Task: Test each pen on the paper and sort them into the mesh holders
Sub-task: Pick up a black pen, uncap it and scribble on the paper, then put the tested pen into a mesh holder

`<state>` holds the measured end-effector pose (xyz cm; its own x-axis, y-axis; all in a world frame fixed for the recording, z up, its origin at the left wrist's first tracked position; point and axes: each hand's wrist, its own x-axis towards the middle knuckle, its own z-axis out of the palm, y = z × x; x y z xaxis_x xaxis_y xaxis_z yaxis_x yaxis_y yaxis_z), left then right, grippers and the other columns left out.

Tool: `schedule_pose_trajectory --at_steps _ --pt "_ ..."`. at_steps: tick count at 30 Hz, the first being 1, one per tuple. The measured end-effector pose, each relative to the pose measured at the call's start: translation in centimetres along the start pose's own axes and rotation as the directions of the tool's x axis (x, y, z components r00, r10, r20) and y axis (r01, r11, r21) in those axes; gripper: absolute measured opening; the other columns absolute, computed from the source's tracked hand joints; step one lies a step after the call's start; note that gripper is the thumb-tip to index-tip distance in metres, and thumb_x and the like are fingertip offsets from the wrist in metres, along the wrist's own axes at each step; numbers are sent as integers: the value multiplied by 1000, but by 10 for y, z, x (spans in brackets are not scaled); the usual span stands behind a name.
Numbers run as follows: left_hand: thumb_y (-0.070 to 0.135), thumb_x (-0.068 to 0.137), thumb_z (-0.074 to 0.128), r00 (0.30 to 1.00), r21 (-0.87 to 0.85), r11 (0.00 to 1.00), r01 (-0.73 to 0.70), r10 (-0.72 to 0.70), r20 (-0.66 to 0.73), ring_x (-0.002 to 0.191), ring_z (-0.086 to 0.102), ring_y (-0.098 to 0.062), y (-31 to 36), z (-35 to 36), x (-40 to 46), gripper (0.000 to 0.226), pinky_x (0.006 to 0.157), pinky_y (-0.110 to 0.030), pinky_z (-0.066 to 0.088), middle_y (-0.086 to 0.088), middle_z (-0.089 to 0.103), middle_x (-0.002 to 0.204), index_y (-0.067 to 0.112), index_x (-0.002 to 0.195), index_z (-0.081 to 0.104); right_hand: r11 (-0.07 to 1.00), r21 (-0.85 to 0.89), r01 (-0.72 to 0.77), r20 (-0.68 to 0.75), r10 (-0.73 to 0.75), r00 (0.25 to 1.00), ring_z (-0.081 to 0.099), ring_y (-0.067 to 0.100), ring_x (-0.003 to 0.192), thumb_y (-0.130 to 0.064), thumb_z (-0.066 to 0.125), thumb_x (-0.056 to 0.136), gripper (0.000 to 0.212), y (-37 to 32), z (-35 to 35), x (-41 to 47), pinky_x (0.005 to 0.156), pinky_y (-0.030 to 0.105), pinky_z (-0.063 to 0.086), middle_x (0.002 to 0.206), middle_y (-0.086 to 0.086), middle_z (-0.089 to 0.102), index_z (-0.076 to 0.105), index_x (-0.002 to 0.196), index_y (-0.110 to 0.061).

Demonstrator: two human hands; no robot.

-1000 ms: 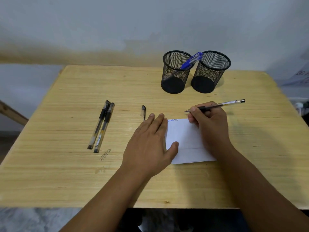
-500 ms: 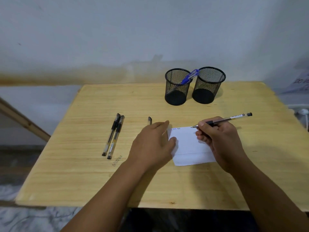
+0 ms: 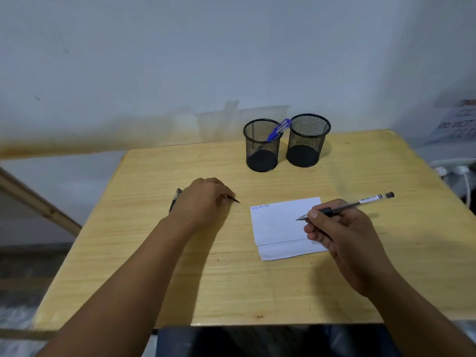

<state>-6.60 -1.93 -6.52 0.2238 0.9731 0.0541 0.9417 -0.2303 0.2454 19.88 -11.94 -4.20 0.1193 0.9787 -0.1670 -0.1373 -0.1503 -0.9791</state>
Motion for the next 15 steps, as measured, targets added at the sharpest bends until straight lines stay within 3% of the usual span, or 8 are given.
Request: schedule_pose_trajectory --at_steps 3,5,11,15 --pt "42 89 60 996 -128 988 84 -87 -19 95 62 -6 2 -4 -10 16 79 -36 52 19 69 95 45 101 69 998 -36 44 10 -44 999 67 23 71 -3 65 89 5 -3 0 -4 77 41 57 73 8 72 66 90 -8" --pt "37 87 66 990 -300 946 126 -137 -16 84 63 4 8 -10 -22 13 81 -31 52 24 71 89 44 97 70 992 -75 103 26 -101 995 68 23 72 1 68 86 12 -5 2 -6 76 40 57 78 8 75 65 92 -9" --pt "16 81 78 982 -697 706 121 -190 -23 51 48 1 54 -25 -64 15 52 -10 36 21 66 65 30 87 76 985 -71 154 57 -151 987 73 23 83 3 70 82 13 -13 10 -10 82 38 56 85 8 77 68 87 -9" --pt "10 78 80 978 -782 609 134 -210 4 48 39 -2 72 -25 -80 15 49 -9 32 22 56 50 24 83 77 981 -89 173 79 -166 983 74 27 83 0 69 85 10 -18 17 -14 87 46 58 83 11 76 70 87 -10"
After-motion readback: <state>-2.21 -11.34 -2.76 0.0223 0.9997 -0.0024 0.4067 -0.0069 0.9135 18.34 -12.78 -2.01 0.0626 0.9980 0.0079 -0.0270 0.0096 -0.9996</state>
